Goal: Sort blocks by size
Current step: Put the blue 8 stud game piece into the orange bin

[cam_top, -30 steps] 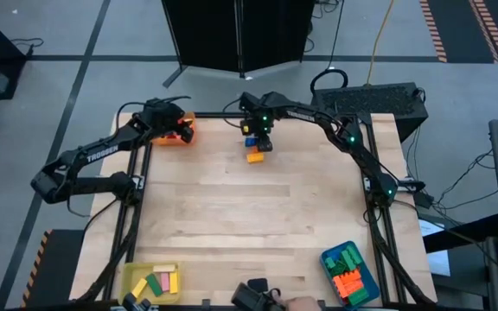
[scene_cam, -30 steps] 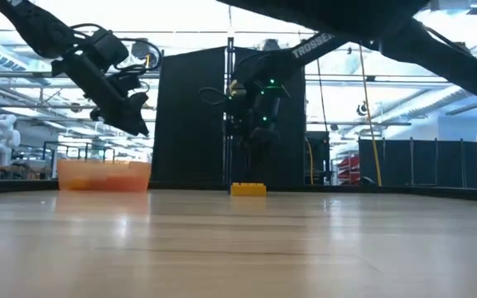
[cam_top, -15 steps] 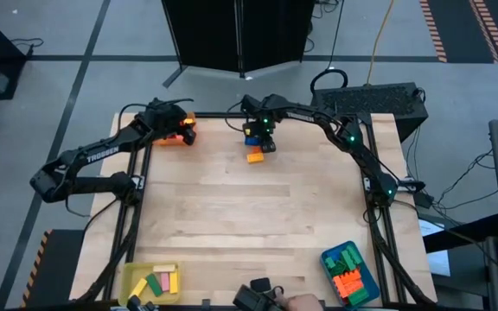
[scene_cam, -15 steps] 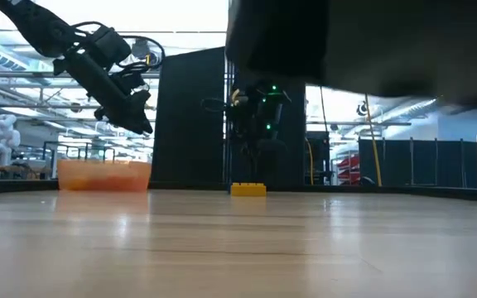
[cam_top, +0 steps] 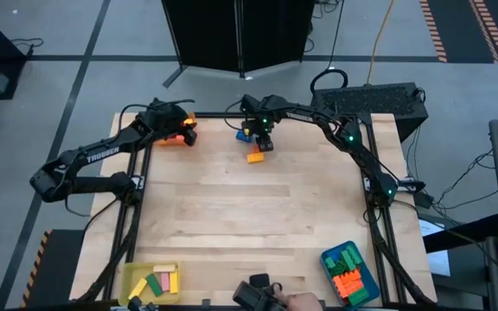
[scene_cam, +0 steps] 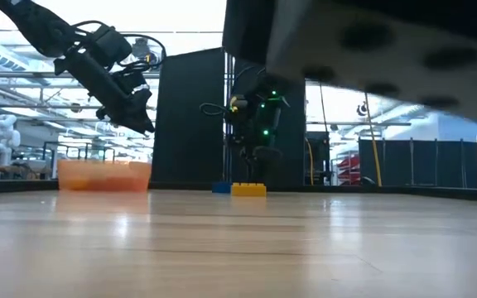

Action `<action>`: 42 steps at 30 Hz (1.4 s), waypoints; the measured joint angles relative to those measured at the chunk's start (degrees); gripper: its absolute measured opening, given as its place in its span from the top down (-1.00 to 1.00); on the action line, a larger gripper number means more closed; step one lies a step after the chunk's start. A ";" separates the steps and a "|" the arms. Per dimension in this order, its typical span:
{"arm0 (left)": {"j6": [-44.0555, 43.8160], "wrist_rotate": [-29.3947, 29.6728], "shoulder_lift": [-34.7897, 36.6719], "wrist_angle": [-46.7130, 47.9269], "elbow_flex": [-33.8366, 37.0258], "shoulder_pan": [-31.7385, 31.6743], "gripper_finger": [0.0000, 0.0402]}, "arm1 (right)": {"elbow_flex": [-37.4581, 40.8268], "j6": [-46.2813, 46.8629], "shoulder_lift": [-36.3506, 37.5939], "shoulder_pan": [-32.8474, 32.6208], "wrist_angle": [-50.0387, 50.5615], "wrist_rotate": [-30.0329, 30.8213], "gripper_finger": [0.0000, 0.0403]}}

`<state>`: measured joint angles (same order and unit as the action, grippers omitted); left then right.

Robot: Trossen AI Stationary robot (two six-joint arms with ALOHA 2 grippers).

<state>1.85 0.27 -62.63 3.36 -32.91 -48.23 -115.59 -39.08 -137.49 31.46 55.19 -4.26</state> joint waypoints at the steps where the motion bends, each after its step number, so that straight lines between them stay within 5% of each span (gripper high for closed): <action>1: 0.00 0.00 0.00 0.00 0.00 0.00 -0.02 | 0.00 0.29 0.10 -0.02 -0.34 -0.02 0.12; 6: -0.02 0.00 0.00 0.02 0.00 0.00 -0.02 | -4.22 4.65 0.37 0.46 -1.63 -0.35 0.12; 12: 0.00 0.00 0.00 -0.29 0.00 0.00 -0.02 | -11.03 25.14 -0.17 1.64 -3.99 -5.22 0.12; 22: 0.02 -0.02 -0.02 -2.78 0.00 0.00 -0.02 | -19.56 37.59 -6.76 -0.98 1.16 -3.06 0.12; 42: 0.00 -0.04 0.09 -4.55 0.00 1.14 -0.02 | -19.23 38.20 -9.31 -0.73 17.22 0.30 0.13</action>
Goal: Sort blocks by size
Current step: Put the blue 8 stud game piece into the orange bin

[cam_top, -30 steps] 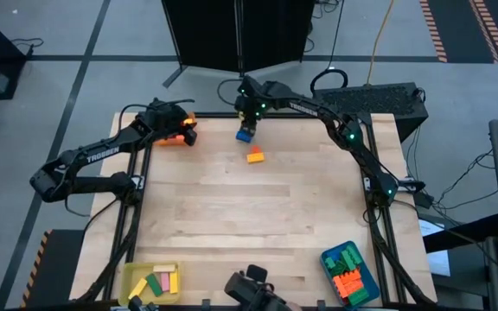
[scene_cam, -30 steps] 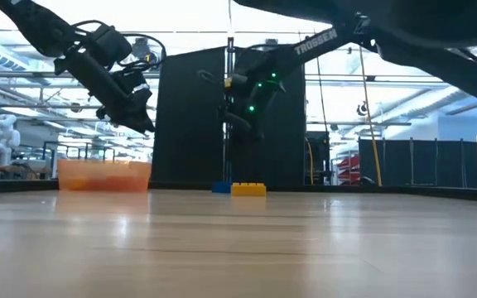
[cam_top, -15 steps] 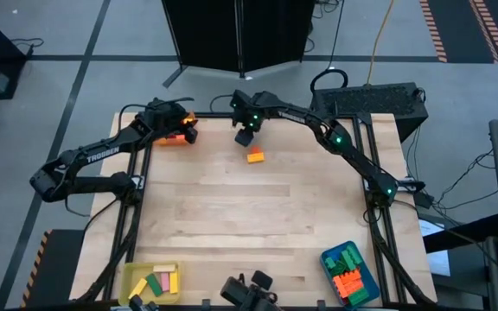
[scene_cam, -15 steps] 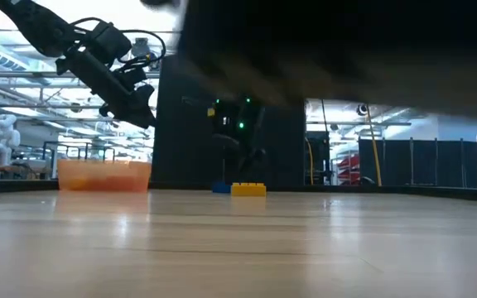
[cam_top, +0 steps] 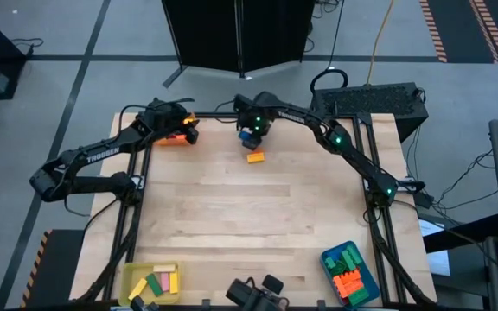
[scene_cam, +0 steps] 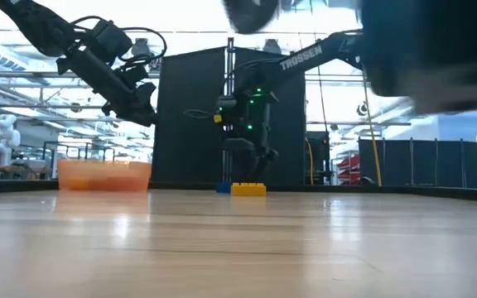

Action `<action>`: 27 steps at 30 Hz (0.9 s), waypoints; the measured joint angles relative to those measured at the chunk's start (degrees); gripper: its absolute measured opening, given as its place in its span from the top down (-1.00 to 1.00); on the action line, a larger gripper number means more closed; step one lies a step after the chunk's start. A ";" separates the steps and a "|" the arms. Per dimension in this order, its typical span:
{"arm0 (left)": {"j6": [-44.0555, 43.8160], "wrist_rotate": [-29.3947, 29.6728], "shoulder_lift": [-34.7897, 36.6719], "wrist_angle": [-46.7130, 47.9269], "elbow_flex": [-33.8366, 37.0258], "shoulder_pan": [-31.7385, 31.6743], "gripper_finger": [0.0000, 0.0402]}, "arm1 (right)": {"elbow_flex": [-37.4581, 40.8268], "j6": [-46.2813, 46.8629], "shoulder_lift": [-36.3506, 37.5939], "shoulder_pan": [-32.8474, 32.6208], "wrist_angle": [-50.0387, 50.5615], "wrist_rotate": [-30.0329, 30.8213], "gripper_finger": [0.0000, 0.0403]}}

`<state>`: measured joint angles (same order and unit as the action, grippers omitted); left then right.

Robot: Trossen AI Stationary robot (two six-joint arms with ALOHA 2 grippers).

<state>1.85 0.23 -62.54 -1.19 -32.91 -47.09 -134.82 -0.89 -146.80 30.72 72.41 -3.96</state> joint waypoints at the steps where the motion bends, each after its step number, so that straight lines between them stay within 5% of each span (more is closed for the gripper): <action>1: 0.00 0.00 0.00 0.00 0.00 0.00 -0.02 | 0.01 0.01 0.00 0.28 1.54 0.22 0.14; 7: 0.00 0.00 0.04 0.63 0.00 0.00 -0.02 | 0.02 -1.37 0.24 1.29 6.98 1.51 0.27; 13: 0.02 -0.02 0.06 0.70 0.00 -0.01 -0.02 | -0.20 -4.34 4.12 1.06 -0.82 0.37 0.44; 20: 0.02 -0.04 0.07 0.85 0.00 0.04 -0.02 | 0.00 -7.30 3.01 1.33 -7.93 -12.54 0.68; 27: 0.00 -0.04 0.07 0.17 -0.04 0.26 -0.02 | -0.02 -4.33 2.47 3.92 -7.12 -14.57 0.96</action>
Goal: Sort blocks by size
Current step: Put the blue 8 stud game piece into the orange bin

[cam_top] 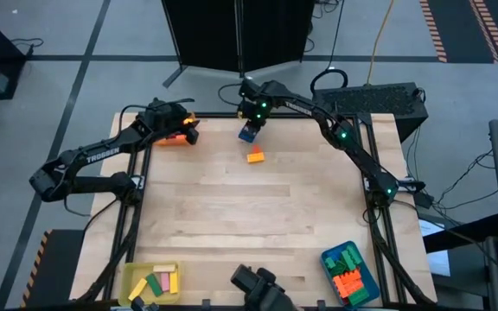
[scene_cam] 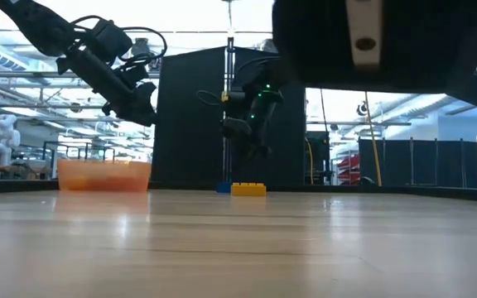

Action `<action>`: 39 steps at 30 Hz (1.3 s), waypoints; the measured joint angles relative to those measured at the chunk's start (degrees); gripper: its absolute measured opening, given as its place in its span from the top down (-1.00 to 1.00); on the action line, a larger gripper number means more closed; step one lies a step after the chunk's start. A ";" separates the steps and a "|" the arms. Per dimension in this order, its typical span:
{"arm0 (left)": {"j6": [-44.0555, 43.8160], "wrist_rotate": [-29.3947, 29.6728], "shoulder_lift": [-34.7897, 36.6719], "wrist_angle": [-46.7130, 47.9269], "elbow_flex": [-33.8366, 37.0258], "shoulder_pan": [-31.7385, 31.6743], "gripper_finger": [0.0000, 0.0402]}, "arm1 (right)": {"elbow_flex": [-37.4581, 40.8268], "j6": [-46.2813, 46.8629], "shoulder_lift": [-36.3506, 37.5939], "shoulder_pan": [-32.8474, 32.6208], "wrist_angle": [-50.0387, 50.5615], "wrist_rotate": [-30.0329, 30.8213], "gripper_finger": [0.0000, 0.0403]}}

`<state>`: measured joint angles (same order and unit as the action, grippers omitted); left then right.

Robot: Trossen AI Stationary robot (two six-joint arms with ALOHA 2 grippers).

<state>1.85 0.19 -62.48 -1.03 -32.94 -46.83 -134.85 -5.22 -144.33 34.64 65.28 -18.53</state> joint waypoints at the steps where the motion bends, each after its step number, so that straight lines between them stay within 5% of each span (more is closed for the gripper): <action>1: -0.01 0.00 0.00 -0.02 0.00 0.09 -0.02 | 0.00 0.11 0.00 0.47 -0.02 -0.64 0.98; 9: -0.05 0.00 0.00 -0.24 0.00 0.11 -0.02 | -0.11 -3.93 -0.96 2.18 2.45 -10.08 1.00; 25: -1.27 0.00 0.04 -1.57 0.00 0.85 -0.02 | -0.11 -7.77 -4.44 2.35 6.75 -10.37 1.00; 39: -1.05 0.02 0.04 -1.54 0.00 0.85 -0.02 | -0.11 -7.30 -2.57 2.92 -4.41 -9.53 1.00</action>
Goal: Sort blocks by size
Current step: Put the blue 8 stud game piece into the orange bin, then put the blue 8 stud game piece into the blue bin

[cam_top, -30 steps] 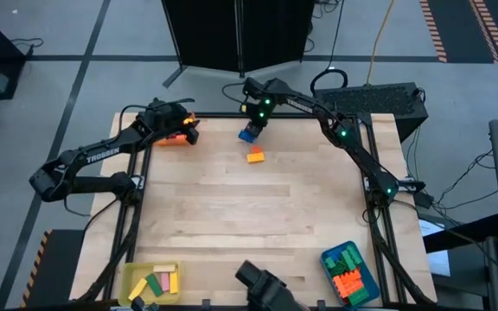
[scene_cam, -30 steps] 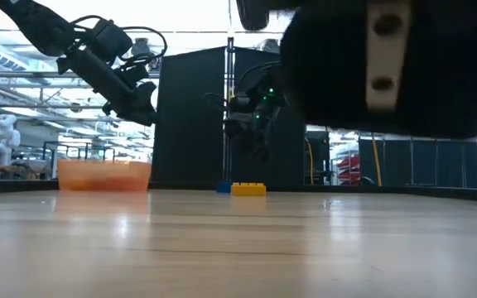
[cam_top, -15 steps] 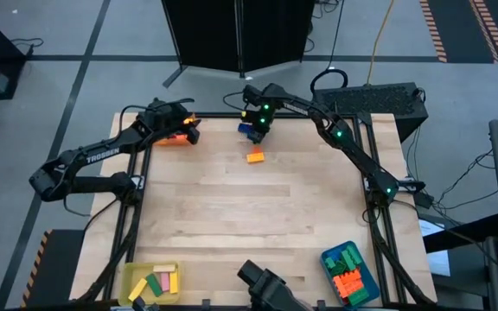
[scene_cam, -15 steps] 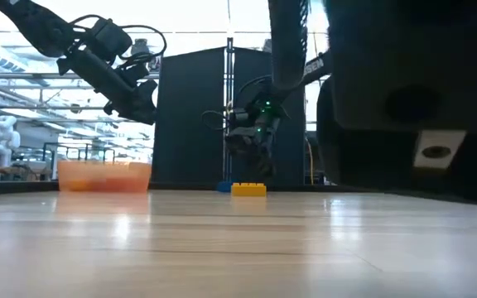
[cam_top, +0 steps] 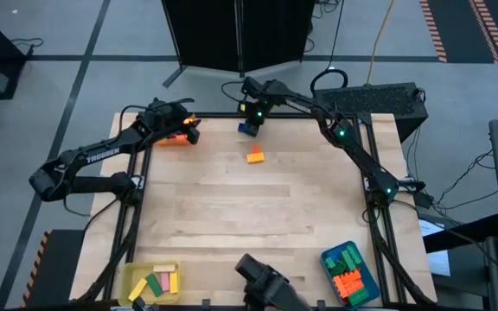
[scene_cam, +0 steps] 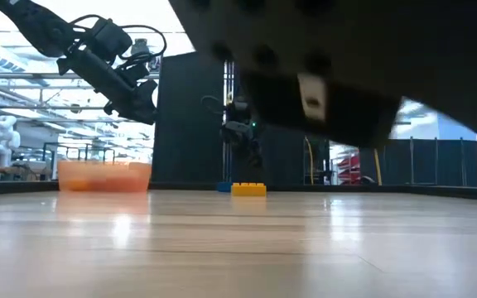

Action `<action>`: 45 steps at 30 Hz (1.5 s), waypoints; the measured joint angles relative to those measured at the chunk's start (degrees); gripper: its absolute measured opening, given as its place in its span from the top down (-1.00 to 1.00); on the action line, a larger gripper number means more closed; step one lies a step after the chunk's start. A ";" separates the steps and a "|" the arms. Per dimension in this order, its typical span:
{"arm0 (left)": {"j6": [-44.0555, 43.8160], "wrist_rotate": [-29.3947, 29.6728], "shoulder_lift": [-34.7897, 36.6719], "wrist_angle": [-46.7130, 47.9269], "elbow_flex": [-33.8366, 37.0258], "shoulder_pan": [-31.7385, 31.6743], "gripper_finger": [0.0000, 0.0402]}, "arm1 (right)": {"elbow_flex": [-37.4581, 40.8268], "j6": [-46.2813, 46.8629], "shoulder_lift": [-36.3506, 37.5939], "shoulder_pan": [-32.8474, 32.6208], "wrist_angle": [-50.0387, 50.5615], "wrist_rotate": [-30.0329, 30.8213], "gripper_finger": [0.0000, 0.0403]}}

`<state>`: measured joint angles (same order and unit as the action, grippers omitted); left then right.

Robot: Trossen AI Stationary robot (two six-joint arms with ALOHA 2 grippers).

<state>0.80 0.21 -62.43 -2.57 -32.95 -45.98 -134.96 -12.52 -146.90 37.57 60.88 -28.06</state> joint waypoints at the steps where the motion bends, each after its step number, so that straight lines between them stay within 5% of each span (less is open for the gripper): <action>1: 0.00 0.00 0.00 0.00 0.00 0.00 -0.02 | 0.00 -0.02 0.46 0.13 -0.44 0.00 1.00; 6: 0.02 0.00 0.00 0.00 0.00 0.00 -0.02 | -0.15 1.31 1.41 0.77 -5.03 5.09 1.00; 25: -0.07 0.00 -0.02 0.04 0.00 0.00 -0.02 | -0.09 -0.23 -0.12 0.72 2.78 11.69 1.00; 39: -0.25 0.00 -0.02 1.26 0.00 0.00 -0.02 | 0.02 -0.65 3.52 0.89 25.49 15.09 1.00; 45: 0.71 0.02 -0.02 1.52 0.00 0.00 -0.02 | -0.09 -3.65 7.03 -0.41 17.52 14.90 0.93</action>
<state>1.51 0.23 -62.46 -1.05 -32.95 -45.98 -135.04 -16.17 -139.87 37.16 78.39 -13.16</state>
